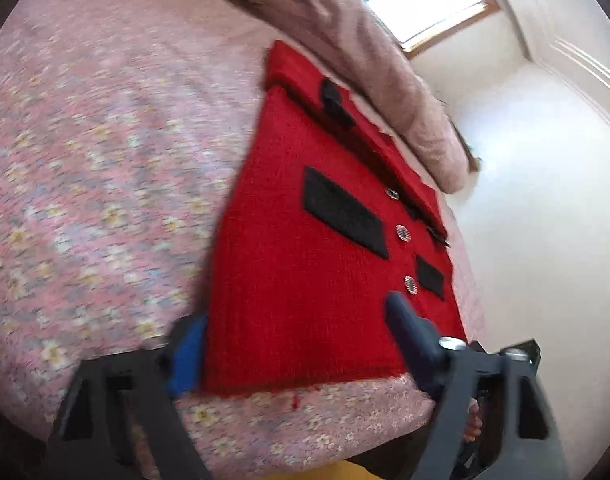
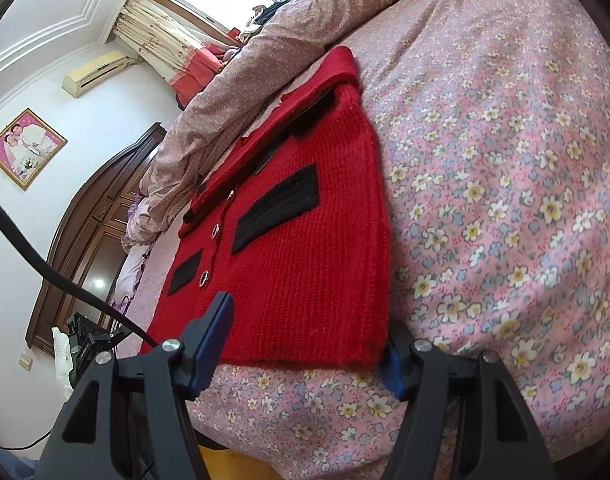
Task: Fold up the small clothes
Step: 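Grasp the cardigan hem with both grippers and lift it toward the collar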
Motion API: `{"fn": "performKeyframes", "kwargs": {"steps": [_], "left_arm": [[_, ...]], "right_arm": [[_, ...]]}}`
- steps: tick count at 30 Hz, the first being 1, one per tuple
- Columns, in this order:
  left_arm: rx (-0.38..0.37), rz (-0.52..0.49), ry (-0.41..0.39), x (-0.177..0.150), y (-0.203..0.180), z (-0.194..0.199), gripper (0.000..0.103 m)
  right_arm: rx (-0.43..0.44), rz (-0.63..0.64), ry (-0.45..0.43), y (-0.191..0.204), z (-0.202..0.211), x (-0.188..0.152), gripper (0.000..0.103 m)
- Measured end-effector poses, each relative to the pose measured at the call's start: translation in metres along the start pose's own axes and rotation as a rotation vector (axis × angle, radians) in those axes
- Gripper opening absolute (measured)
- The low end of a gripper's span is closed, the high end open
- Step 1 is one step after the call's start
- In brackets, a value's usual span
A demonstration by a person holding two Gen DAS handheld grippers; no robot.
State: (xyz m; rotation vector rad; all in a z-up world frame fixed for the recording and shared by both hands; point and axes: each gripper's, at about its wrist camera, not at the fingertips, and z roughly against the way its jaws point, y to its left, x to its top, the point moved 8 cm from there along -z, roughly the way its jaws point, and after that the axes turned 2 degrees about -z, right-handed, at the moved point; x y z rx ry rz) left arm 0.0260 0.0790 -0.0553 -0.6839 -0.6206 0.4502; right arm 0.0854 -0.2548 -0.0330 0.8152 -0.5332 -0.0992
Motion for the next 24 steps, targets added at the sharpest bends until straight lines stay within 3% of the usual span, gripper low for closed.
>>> {"fn": "performKeyframes", "kwargs": {"steps": [1, 3, 5, 7, 9, 12, 24], "left_arm": [[-0.001, 0.024, 0.003, 0.000, 0.005, 0.001, 0.036], [-0.015, 0.114, 0.037, -0.003, 0.019, 0.000, 0.005], [-0.049, 0.186, 0.046, -0.005, 0.028, -0.002, 0.005], [-0.042, 0.175, 0.049, -0.004, 0.027, -0.002, 0.005], [-0.035, 0.135, 0.056, -0.005, 0.020, -0.003, 0.005], [-0.070, 0.129, 0.066, -0.005, 0.014, -0.004, 0.004], [-0.117, 0.107, 0.036, -0.002, 0.014, 0.022, 0.001]], "right_arm": [[0.001, -0.007, -0.004, -0.001, 0.000, 0.000, 0.067], [0.002, -0.027, -0.014, -0.004, 0.002, 0.002, 0.061], [-0.001, -0.056, -0.026, -0.010, 0.004, 0.002, 0.046], [-0.005, -0.111, -0.037, -0.021, 0.007, 0.003, 0.021], [0.016, -0.180, -0.050, -0.032, 0.010, 0.004, 0.012], [0.048, -0.222, -0.064, -0.037, 0.013, 0.005, 0.010], [-0.045, -0.150, -0.116, -0.024, 0.021, 0.000, 0.007]]}}
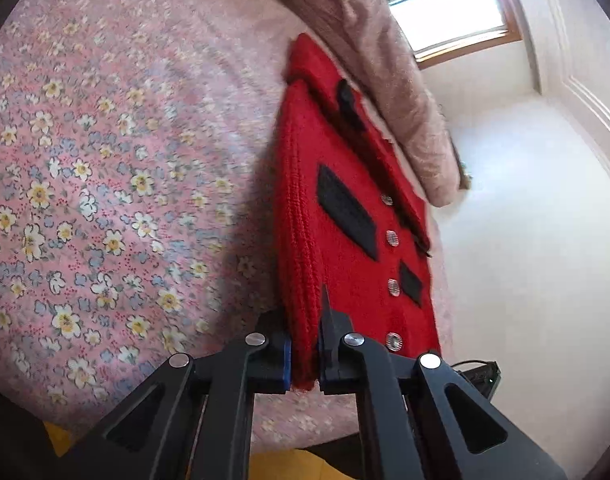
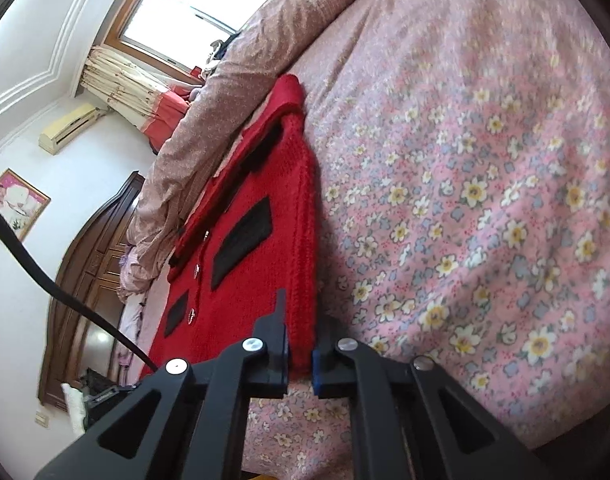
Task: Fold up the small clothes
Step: 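Grasp the cardigan hem with both grippers and lift it toward the collar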
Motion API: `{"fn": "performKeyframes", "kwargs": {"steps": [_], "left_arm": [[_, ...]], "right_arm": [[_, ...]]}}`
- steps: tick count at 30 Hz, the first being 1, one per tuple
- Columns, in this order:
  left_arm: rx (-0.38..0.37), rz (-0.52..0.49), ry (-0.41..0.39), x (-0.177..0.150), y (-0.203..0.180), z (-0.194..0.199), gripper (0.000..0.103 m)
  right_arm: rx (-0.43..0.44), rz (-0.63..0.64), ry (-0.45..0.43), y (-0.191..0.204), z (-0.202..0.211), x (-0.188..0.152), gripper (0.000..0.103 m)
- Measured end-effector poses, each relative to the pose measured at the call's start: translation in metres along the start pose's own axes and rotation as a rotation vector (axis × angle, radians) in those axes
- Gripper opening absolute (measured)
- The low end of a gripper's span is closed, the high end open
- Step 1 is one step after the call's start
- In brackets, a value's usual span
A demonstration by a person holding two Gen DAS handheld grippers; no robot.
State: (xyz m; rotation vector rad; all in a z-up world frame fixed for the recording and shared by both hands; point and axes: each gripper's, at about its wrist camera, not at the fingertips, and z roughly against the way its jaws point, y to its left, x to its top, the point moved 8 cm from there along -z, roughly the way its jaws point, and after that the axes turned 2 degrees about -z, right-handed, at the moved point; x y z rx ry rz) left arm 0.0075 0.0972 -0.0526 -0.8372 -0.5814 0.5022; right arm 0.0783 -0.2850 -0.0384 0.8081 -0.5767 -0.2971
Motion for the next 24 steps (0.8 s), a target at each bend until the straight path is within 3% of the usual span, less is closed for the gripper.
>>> {"fn": "performKeyframes", "kwargs": {"steps": [6, 14, 17, 20, 24], "left_arm": [[-0.014, -0.110, -0.014, -0.014, -0.021, 0.025, 0.001], [-0.020, -0.105, -0.013, -0.012, -0.015, 0.039, 0.001], [-0.037, -0.082, 0.002, -0.003, -0.019, 0.039, 0.001], [-0.006, -0.115, -0.013, 0.015, -0.021, 0.042, 0.001], [-0.019, -0.103, -0.044, 0.060, -0.025, 0.030, 0.001]], "right_arm": [[0.014, 0.058, -0.033, 0.025, 0.024, -0.012, 0.006], [0.031, 0.089, -0.045, 0.034, 0.045, -0.019, 0.006], [0.047, 0.080, -0.050, 0.039, 0.047, -0.016, 0.006], [0.085, 0.066, -0.077, 0.052, 0.043, -0.001, 0.006], [0.091, 0.166, -0.119, 0.083, 0.031, 0.036, 0.006]]}}
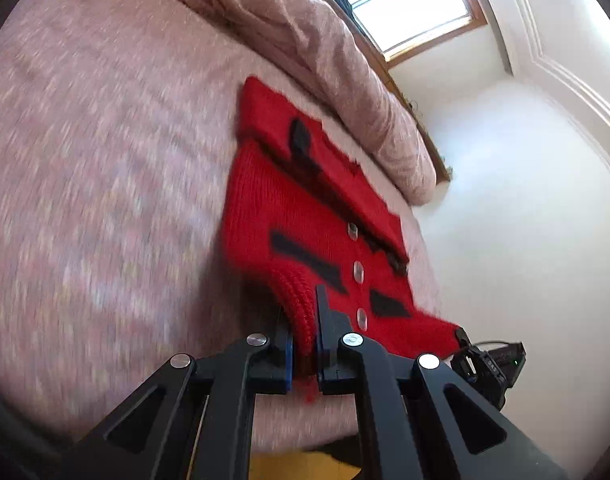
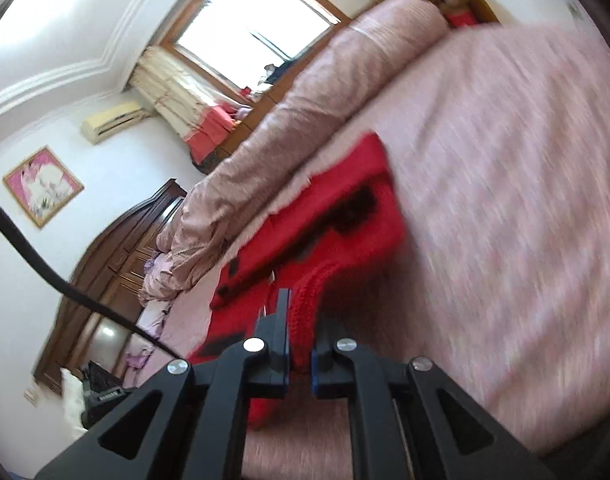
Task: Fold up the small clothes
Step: 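Grasp the cardigan hem with both grippers and lift it toward the collar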
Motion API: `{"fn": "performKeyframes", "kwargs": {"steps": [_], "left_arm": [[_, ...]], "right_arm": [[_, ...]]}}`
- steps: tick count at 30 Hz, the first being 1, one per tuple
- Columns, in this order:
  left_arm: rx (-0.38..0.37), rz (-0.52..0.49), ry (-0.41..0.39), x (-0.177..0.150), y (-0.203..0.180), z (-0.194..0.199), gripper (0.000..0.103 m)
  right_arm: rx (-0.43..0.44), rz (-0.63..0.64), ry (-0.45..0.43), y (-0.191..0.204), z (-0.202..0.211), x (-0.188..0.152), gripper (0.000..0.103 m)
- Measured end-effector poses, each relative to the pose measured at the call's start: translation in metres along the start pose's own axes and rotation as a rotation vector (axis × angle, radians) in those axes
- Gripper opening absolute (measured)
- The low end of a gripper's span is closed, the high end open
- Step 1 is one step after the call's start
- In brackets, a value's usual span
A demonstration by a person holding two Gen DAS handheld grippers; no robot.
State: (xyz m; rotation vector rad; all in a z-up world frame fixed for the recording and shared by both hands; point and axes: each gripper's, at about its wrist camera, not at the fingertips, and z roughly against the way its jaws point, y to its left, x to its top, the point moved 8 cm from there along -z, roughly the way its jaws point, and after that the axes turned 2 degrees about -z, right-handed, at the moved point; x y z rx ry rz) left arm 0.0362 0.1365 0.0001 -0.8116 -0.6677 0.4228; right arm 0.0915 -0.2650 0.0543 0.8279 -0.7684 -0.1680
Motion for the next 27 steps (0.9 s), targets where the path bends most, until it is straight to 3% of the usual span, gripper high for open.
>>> {"fn": "performKeyframes", "kwargs": {"steps": [6, 10, 12, 14, 19, 24, 27], "left_arm": [[0.019, 0.005, -0.030, 0.061, -0.002, -0.051, 0.001], [0.060, 0.026, -0.027, 0.100, 0.000, -0.078, 0.001], [0.045, 0.036, -0.033, 0.117, -0.008, -0.085, 0.001], [0.047, -0.021, -0.054, 0.138, -0.021, -0.092, 0.001], [0.019, -0.136, -0.109, 0.179, -0.046, -0.114, 0.001], [-0.035, -0.090, -0.149, 0.220, -0.046, -0.137, 0.001], [0.001, -0.110, -0.139, 0.231, -0.039, -0.157, 0.001]], "right_arm": [[-0.046, 0.131, -0.039, 0.007, -0.045, 0.058, 0.007], [-0.104, 0.137, -0.024, -0.009, -0.078, 0.080, 0.007], [-0.120, 0.132, -0.015, -0.015, -0.092, 0.089, 0.007], [-0.125, 0.141, -0.015, -0.015, -0.105, 0.098, 0.007], [-0.079, 0.157, -0.062, -0.006, -0.132, 0.133, 0.007], [-0.037, 0.165, -0.103, -0.002, -0.165, 0.172, 0.007], [-0.034, 0.154, -0.097, -0.006, -0.190, 0.188, 0.007]]}}
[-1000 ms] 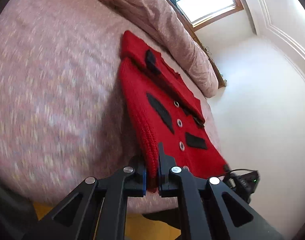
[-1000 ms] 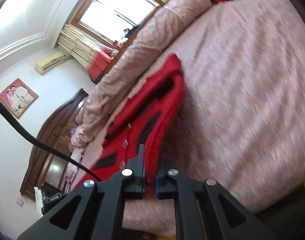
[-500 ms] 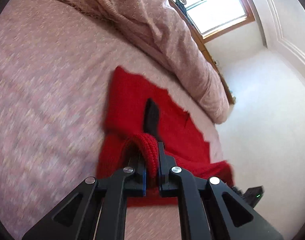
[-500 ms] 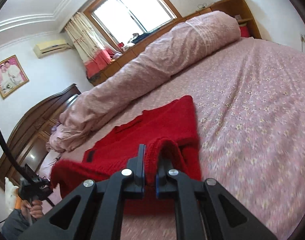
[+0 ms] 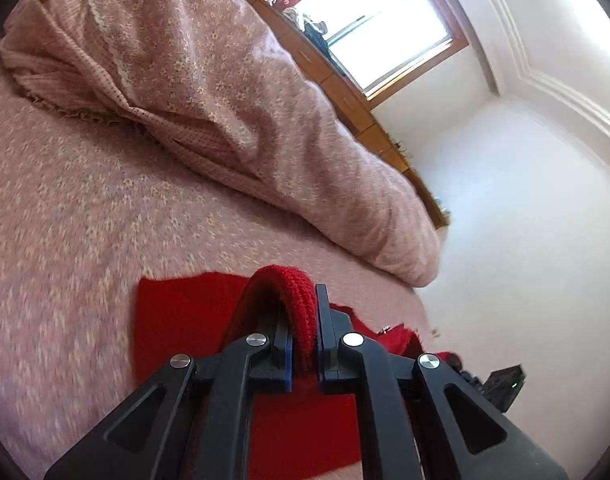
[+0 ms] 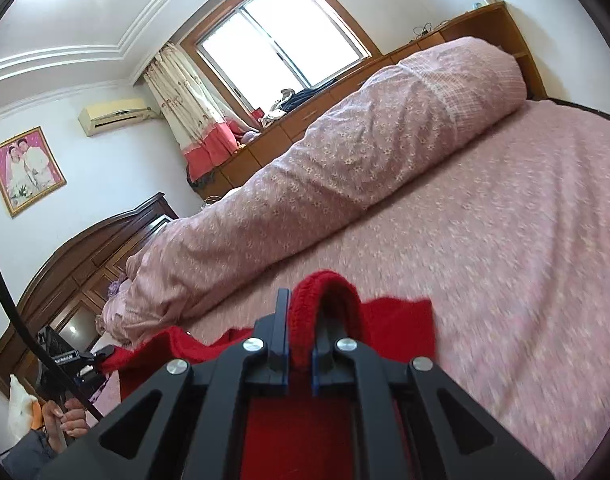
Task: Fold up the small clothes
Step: 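Grasp the cardigan hem with both grippers and lift it toward the collar, then lay the hem over the collar and open both grippers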
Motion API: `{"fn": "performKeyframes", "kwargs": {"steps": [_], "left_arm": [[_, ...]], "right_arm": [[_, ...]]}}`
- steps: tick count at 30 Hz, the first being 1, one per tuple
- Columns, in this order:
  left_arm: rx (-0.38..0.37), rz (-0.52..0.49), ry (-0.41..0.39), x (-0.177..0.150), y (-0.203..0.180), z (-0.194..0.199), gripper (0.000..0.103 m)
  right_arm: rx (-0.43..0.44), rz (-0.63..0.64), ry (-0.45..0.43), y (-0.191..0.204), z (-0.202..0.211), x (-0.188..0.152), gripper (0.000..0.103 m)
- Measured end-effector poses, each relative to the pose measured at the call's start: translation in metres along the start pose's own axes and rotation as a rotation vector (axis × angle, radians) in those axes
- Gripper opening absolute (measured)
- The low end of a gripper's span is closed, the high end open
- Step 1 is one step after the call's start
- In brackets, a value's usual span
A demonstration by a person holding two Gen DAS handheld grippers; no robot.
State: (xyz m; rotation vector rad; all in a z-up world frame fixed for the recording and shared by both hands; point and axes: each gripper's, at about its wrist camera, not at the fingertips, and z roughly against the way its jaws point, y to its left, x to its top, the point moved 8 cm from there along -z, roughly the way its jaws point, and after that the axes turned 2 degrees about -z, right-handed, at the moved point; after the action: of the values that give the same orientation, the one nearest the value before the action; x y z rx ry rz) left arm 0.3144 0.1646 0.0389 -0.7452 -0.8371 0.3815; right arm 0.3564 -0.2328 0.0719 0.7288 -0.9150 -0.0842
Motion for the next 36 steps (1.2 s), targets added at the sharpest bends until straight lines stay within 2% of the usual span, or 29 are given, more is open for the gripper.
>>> {"fn": "performKeyframes", "kwargs": {"steps": [6, 8, 9, 10, 11, 12, 13, 16, 18, 22, 23, 26, 31, 34, 36], "left_arm": [[0.014, -0.036, 0.016, 0.003, 0.009, -0.025, 0.002], [0.056, -0.056, 0.054, 0.002, 0.011, -0.030, 0.003], [0.064, -0.052, 0.073, 0.002, 0.013, -0.032, 0.003], [0.050, -0.030, 0.086, 0.003, 0.015, -0.031, 0.004], [0.008, 0.016, 0.079, 0.007, 0.016, -0.025, 0.004], [-0.014, 0.035, 0.070, 0.009, 0.016, -0.020, 0.005], [-0.033, 0.046, 0.056, 0.013, 0.014, -0.012, 0.012], [-0.003, 0.009, -0.016, 0.022, 0.013, 0.013, 0.030], [0.025, -0.016, -0.044, 0.027, 0.014, 0.026, 0.035], [0.063, -0.020, -0.056, 0.018, 0.022, 0.041, 0.038], [0.072, -0.012, -0.045, 0.013, 0.024, 0.041, 0.038], [0.107, -0.019, 0.054, -0.017, 0.026, 0.033, 0.038], [0.189, -0.057, 0.132, -0.062, 0.024, 0.029, 0.039], [0.292, -0.113, 0.168, -0.080, 0.029, 0.023, 0.039], [0.349, -0.184, 0.179, -0.083, 0.026, 0.017, 0.039]], "right_arm": [[-0.074, 0.039, 0.057, -0.015, -0.048, -0.005, 0.008], [-0.132, 0.018, 0.068, -0.026, -0.053, -0.012, 0.010], [-0.145, -0.004, 0.079, -0.031, -0.052, -0.016, 0.016], [-0.145, -0.026, 0.083, -0.035, -0.050, -0.018, 0.026], [-0.139, -0.058, 0.083, -0.040, -0.047, -0.020, 0.034], [-0.137, -0.100, 0.072, -0.046, -0.040, -0.022, 0.051], [-0.133, -0.120, 0.066, -0.049, -0.035, -0.023, 0.060], [-0.114, -0.175, 0.043, -0.056, -0.014, -0.021, 0.060], [-0.106, -0.185, 0.031, -0.055, -0.003, -0.018, 0.060], [-0.125, -0.146, 0.015, -0.050, 0.019, -0.016, 0.060], [-0.132, -0.124, 0.020, -0.047, 0.023, -0.016, 0.060], [-0.154, -0.048, 0.062, -0.035, 0.030, -0.025, 0.061], [-0.197, 0.088, 0.159, -0.014, 0.034, -0.053, 0.061], [-0.199, 0.128, 0.197, -0.012, 0.030, -0.063, 0.061], [-0.242, 0.153, 0.210, -0.020, 0.024, -0.064, 0.061]]}}
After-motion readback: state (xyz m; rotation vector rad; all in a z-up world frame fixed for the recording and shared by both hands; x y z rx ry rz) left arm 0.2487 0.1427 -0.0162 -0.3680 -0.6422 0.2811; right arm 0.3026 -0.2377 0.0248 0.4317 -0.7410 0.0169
